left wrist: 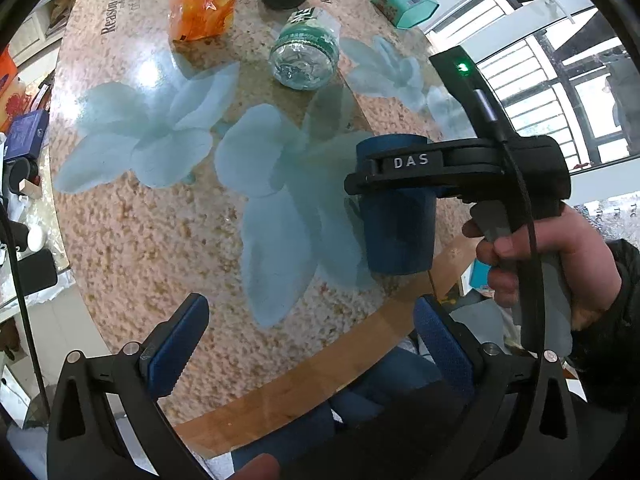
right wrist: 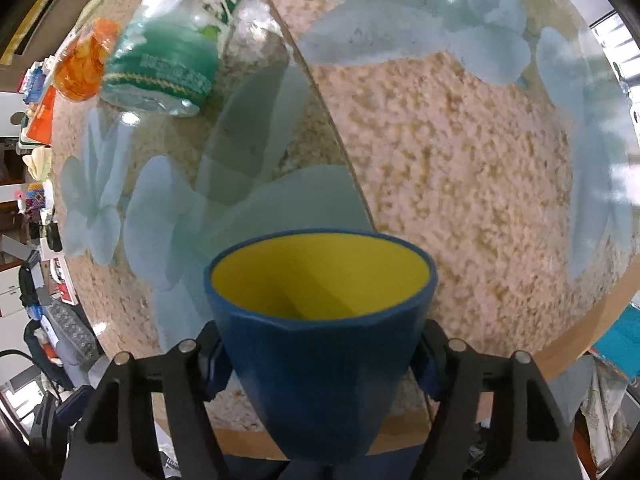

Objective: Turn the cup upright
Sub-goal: 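Grasp the blue cup rim with the right gripper while the left gripper releases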

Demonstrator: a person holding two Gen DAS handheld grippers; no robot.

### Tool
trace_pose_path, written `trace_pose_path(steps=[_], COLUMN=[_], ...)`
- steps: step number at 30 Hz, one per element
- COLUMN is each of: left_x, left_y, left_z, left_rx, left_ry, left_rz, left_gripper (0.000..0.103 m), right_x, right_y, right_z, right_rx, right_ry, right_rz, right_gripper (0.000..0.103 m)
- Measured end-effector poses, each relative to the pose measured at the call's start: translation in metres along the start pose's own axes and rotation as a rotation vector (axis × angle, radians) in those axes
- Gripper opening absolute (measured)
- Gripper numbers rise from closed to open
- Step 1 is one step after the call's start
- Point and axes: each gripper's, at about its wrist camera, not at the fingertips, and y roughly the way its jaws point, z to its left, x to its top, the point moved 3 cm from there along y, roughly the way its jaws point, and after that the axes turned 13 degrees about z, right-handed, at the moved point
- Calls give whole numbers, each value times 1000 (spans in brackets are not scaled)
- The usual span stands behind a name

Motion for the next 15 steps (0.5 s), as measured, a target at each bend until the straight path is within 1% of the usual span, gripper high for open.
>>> trace_pose_path(steps=[2, 5, 7, 9, 10, 13, 15], left_x=[1, 5, 9, 14, 18, 32, 41], left_y=[0, 0, 1, 0, -2, -13, -22], left_z=[0, -1, -2, -4, -5, -9, -13], left_rx=[-7, -14, -18, -20, -22, -18, -7], left_ry=[1, 2, 0, -7, -11, -20, -26], left_rz=[-3, -8, -12, -20, -28, -71, -106], left_gripper=[103, 103, 103, 103, 103, 103, 103], right_x=[0, -2, -1, -1, -2, -4, -3], right_y=[1, -6, -18, -33, -45, -73, -94], right_z=[5, -3, -8, -11, -11, -13, -15], right_rx=[27, 79, 111, 119, 137, 172, 178], right_ry=[-2, 2, -2, -14, -29, -54, -84], right_rz=[-10, -33, -75, -123, -167, -258, -338], right_gripper=[69, 69, 69, 69, 69, 69, 69])
